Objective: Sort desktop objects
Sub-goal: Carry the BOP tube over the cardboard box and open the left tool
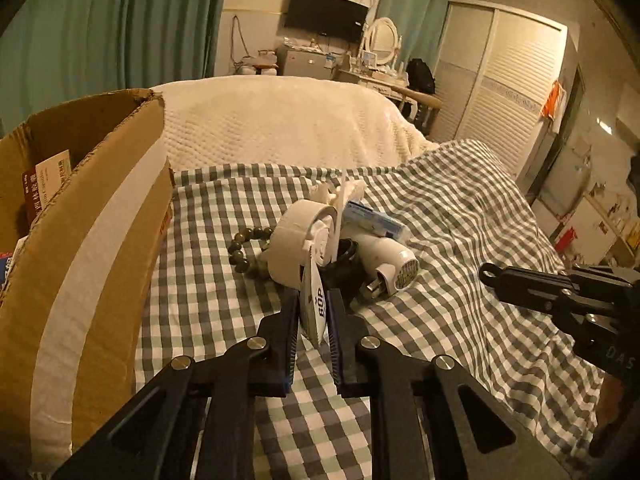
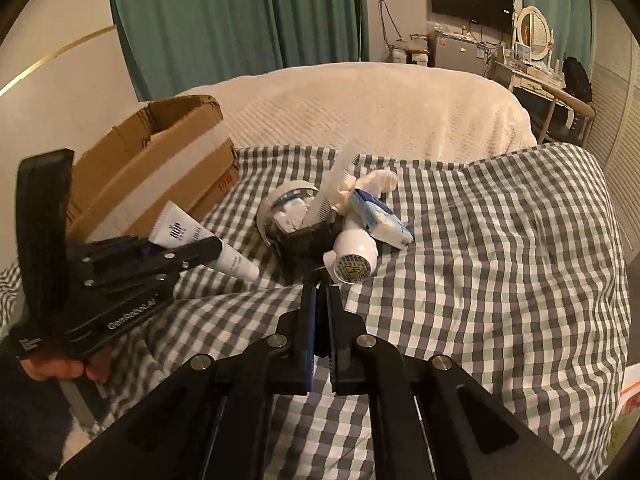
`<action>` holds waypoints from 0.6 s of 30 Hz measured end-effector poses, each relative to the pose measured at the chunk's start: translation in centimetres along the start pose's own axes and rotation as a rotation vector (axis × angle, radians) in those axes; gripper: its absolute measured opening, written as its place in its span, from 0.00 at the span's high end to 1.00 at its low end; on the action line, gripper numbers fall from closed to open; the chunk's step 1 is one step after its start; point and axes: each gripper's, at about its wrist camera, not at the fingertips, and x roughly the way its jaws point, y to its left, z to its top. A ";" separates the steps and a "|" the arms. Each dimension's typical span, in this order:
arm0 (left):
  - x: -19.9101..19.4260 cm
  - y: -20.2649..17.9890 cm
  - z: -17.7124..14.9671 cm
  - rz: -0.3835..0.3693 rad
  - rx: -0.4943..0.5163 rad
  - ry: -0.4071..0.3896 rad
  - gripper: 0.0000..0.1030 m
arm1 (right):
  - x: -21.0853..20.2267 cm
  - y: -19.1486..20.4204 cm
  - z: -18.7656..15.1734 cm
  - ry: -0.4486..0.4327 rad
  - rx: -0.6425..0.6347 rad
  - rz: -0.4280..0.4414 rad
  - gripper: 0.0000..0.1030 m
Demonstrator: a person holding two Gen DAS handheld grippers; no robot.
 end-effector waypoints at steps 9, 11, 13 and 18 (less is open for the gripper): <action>-5.2 0.1 1.8 -0.003 -0.007 -0.144 0.87 | -2.6 1.6 1.1 -0.050 -0.024 0.037 0.96; -8.0 0.2 3.1 0.024 -0.005 -0.214 0.87 | -3.6 2.5 1.9 -0.074 -0.049 0.062 0.96; -10.4 0.8 4.1 0.046 -0.011 -0.257 0.87 | -4.6 3.6 3.1 -0.107 -0.080 0.089 0.96; -16.4 4.6 7.6 0.146 -0.053 -0.352 0.87 | -5.7 7.7 6.4 -0.158 -0.168 0.177 0.96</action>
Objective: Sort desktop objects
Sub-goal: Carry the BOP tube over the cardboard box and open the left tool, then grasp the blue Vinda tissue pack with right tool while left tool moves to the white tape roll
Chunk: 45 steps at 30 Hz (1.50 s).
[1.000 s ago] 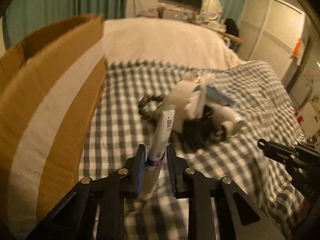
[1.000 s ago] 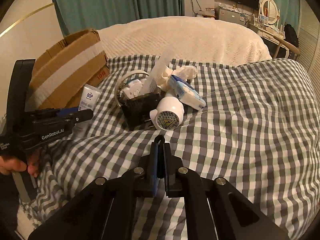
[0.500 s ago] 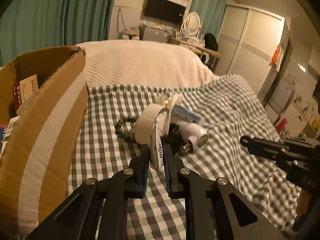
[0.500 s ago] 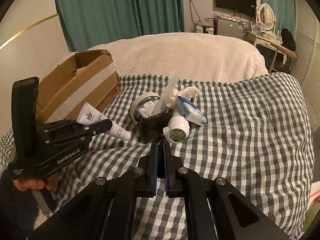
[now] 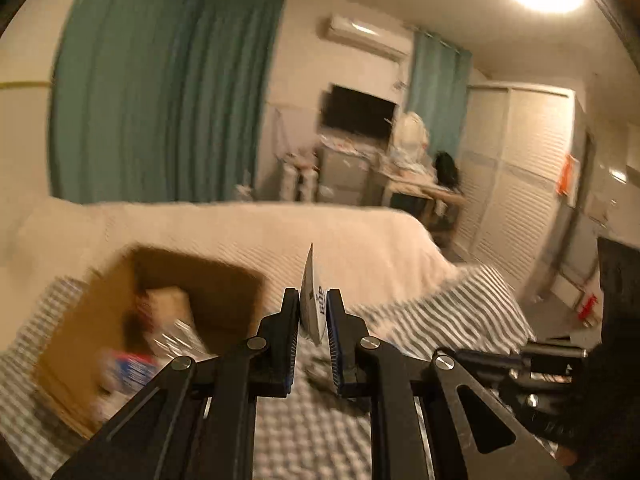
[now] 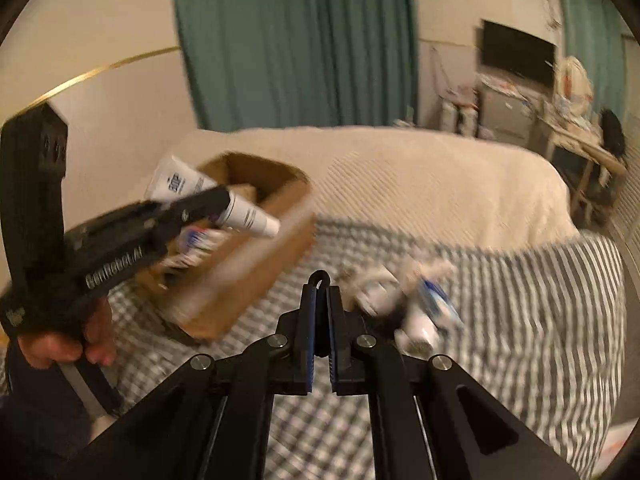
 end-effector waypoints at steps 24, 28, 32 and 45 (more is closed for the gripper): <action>5.2 15.0 -6.2 0.345 -0.150 0.202 0.18 | 16.4 7.8 8.2 0.068 0.027 0.175 0.54; 4.0 14.8 -5.9 0.334 -0.178 0.168 0.14 | 15.2 6.0 8.1 0.055 0.082 0.185 0.54; 3.9 14.5 -5.9 0.329 -0.174 0.157 0.13 | 13.3 4.8 8.3 0.039 0.100 0.179 0.54; 1.5 6.3 -4.8 0.221 -0.074 0.088 0.03 | -1.3 -7.0 -1.2 0.016 0.081 -0.253 0.53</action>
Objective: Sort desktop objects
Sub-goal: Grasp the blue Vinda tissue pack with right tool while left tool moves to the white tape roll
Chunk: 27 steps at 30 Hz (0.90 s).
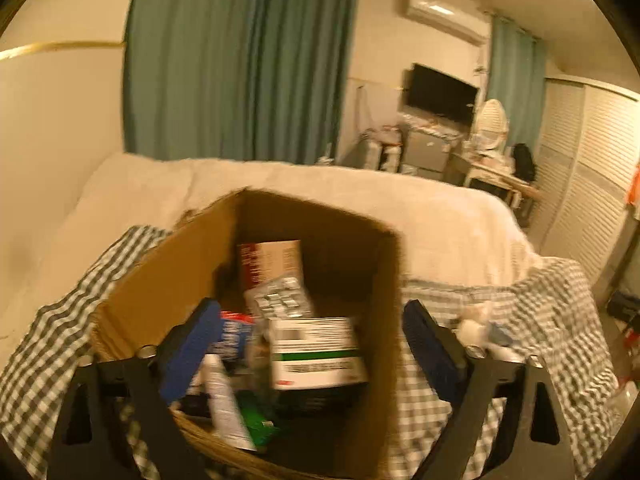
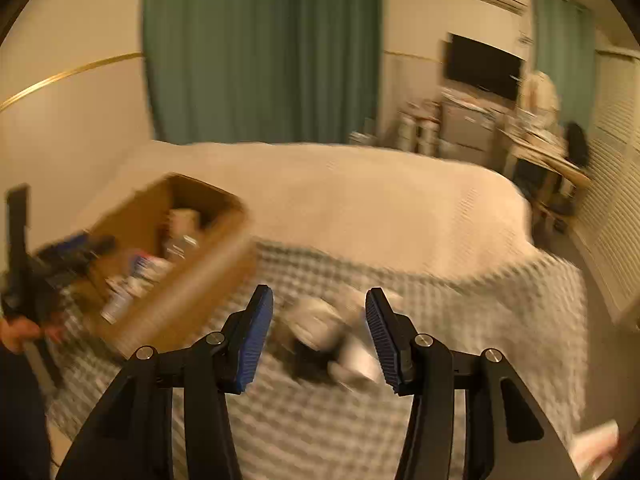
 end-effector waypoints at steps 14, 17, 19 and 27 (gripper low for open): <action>2.2 -13.4 -6.1 -0.083 0.242 0.155 0.02 | -0.6 -6.8 -5.9 0.052 0.106 0.053 0.53; 3.4 -14.9 -6.3 -0.068 0.297 0.185 0.02 | -1.2 -7.5 -5.1 0.005 0.074 0.009 0.53; 4.3 -15.7 -5.6 -0.067 0.317 0.191 0.02 | -1.6 -8.7 -3.9 -0.013 0.087 0.026 0.53; 10.2 -17.7 -3.0 -0.049 0.353 0.205 0.02 | 2.4 -10.5 1.5 -0.053 0.171 0.124 0.53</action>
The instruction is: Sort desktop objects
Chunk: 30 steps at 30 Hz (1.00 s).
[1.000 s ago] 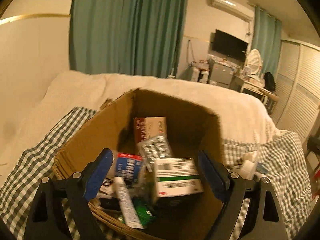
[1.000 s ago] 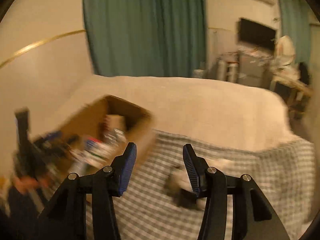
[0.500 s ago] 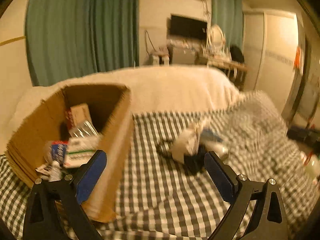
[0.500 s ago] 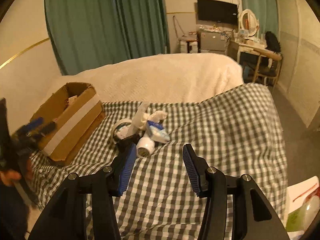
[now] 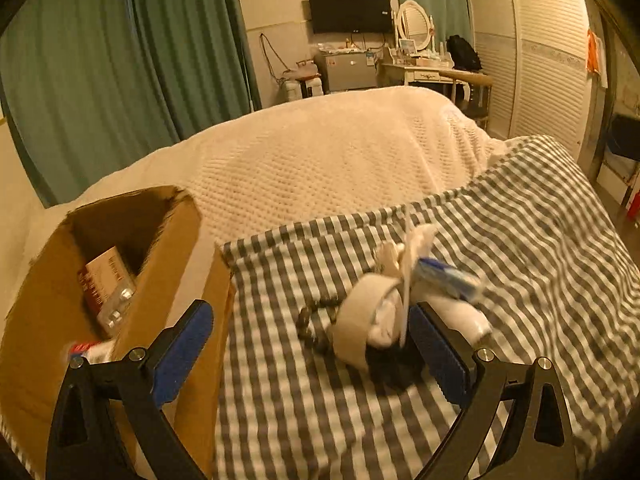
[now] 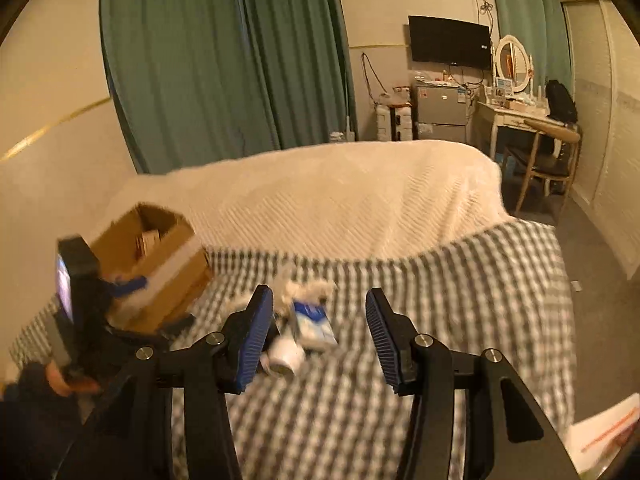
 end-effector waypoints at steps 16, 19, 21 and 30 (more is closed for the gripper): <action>4.9 3.2 -4.0 -0.282 -0.143 -0.001 0.02 | 15.5 -2.0 -6.7 0.238 0.207 0.046 0.43; 5.2 3.0 -3.9 -0.272 -0.137 0.028 0.02 | 15.9 -2.2 -7.1 0.247 0.222 0.028 0.42; 5.7 2.4 -3.9 -0.239 -0.111 0.072 0.02 | 16.3 -2.4 -7.6 0.265 0.227 0.020 0.42; 7.2 2.5 -4.3 -0.331 -0.138 0.132 0.39 | 17.6 -2.1 -8.0 0.301 0.204 0.025 0.42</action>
